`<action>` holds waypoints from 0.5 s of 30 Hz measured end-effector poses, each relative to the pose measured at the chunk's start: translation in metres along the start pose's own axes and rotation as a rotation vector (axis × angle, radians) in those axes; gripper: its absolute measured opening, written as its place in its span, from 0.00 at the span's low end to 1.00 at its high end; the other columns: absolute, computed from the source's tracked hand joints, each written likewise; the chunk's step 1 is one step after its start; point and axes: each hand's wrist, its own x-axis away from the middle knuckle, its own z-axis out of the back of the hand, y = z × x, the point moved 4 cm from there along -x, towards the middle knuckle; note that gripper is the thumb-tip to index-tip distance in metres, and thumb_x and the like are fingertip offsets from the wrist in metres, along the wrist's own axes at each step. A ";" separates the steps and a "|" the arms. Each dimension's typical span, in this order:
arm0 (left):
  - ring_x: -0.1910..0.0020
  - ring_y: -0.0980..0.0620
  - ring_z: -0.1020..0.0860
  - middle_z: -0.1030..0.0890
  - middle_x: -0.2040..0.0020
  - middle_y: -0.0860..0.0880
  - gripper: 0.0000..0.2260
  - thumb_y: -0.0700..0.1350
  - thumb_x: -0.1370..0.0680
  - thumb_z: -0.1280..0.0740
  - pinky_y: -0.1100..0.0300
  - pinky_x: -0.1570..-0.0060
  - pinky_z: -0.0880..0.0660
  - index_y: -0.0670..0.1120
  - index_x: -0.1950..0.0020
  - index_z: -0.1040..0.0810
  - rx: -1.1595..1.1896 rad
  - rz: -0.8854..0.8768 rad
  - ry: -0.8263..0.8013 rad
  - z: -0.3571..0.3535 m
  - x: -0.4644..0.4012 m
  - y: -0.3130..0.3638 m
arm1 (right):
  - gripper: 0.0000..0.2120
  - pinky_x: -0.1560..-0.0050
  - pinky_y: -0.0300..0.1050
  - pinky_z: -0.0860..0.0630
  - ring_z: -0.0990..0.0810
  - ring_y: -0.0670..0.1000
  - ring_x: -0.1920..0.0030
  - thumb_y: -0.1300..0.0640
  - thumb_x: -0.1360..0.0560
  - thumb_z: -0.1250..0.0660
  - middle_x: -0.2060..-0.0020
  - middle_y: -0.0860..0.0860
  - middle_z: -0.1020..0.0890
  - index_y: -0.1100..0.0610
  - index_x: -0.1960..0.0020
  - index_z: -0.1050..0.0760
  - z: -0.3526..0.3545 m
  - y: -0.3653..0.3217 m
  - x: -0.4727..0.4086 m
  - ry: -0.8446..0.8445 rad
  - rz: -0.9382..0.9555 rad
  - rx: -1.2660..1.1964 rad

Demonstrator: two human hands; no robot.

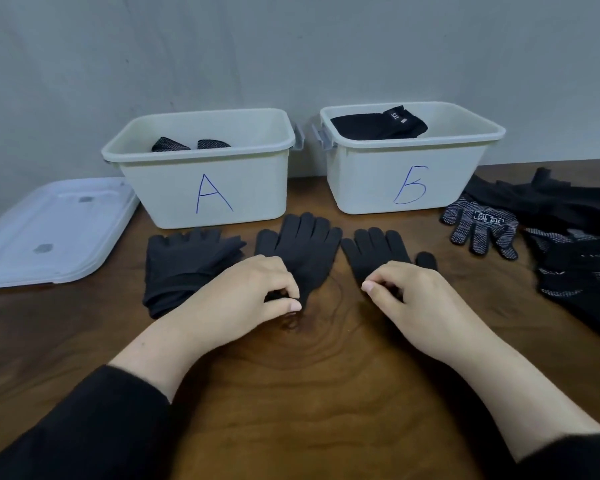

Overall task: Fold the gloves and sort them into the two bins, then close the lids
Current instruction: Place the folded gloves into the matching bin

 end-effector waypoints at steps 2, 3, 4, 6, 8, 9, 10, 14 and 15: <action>0.49 0.61 0.27 0.24 0.52 0.60 0.05 0.56 0.21 0.33 0.60 0.45 0.29 0.58 0.53 0.20 -0.009 0.007 0.008 -0.002 -0.001 0.001 | 0.08 0.59 0.30 0.31 0.24 0.35 0.52 0.45 0.18 0.37 0.57 0.38 0.20 0.44 0.49 0.19 -0.001 0.000 0.000 -0.005 -0.014 -0.014; 0.50 0.61 0.27 0.24 0.53 0.59 0.05 0.55 0.20 0.34 0.60 0.46 0.29 0.58 0.53 0.21 -0.001 0.018 0.032 -0.002 -0.001 0.001 | 0.09 0.59 0.29 0.31 0.24 0.35 0.53 0.45 0.18 0.38 0.57 0.37 0.20 0.43 0.48 0.19 -0.001 0.001 0.000 -0.012 -0.022 -0.021; 0.51 0.60 0.26 0.24 0.54 0.59 0.04 0.54 0.20 0.34 0.61 0.48 0.29 0.58 0.54 0.22 0.033 0.041 0.080 -0.001 -0.002 0.002 | 0.09 0.59 0.30 0.32 0.24 0.35 0.53 0.44 0.18 0.38 0.56 0.37 0.20 0.43 0.48 0.20 -0.002 0.001 0.000 -0.017 -0.029 -0.028; 0.53 0.61 0.25 0.23 0.55 0.58 0.04 0.53 0.19 0.35 0.68 0.54 0.31 0.58 0.54 0.23 0.171 0.129 0.249 0.008 -0.004 0.005 | 0.08 0.58 0.30 0.32 0.24 0.36 0.53 0.45 0.18 0.37 0.56 0.38 0.20 0.43 0.48 0.20 0.000 0.000 0.001 0.018 -0.037 -0.065; 0.54 0.65 0.24 0.21 0.57 0.62 0.05 0.52 0.19 0.35 0.73 0.58 0.32 0.57 0.54 0.22 0.358 0.238 0.447 0.019 -0.010 0.014 | 0.07 0.56 0.30 0.29 0.23 0.37 0.52 0.47 0.19 0.36 0.56 0.38 0.19 0.43 0.48 0.19 0.007 -0.001 0.001 0.139 -0.043 -0.157; 0.55 0.68 0.24 0.20 0.59 0.64 0.05 0.52 0.19 0.34 0.75 0.59 0.32 0.56 0.54 0.21 0.450 0.273 0.528 0.022 -0.016 0.022 | 0.07 0.54 0.30 0.27 0.21 0.38 0.51 0.47 0.19 0.36 0.55 0.38 0.18 0.43 0.47 0.19 0.010 -0.001 0.001 0.198 -0.055 -0.239; 0.56 0.68 0.23 0.20 0.59 0.66 0.05 0.51 0.19 0.34 0.76 0.59 0.31 0.56 0.54 0.20 0.530 0.290 0.587 0.023 -0.022 0.031 | 0.08 0.49 0.31 0.25 0.20 0.38 0.49 0.46 0.19 0.35 0.53 0.39 0.16 0.44 0.45 0.18 0.011 -0.001 0.000 0.228 -0.075 -0.349; 0.52 0.65 0.19 0.16 0.53 0.60 0.09 0.50 0.17 0.38 0.61 0.46 0.21 0.55 0.47 0.18 0.771 0.231 0.540 0.004 -0.050 0.075 | 0.16 0.43 0.46 0.19 0.17 0.46 0.41 0.45 0.21 0.38 0.44 0.44 0.15 0.46 0.37 0.20 0.004 -0.006 -0.001 0.167 -0.112 -0.872; 0.51 0.65 0.19 0.16 0.51 0.60 0.10 0.49 0.16 0.40 0.58 0.44 0.21 0.54 0.45 0.18 0.801 0.202 0.497 -0.004 -0.054 0.084 | 0.15 0.44 0.47 0.18 0.17 0.48 0.41 0.48 0.20 0.37 0.44 0.46 0.15 0.48 0.36 0.20 0.004 -0.004 -0.001 0.164 -0.142 -0.962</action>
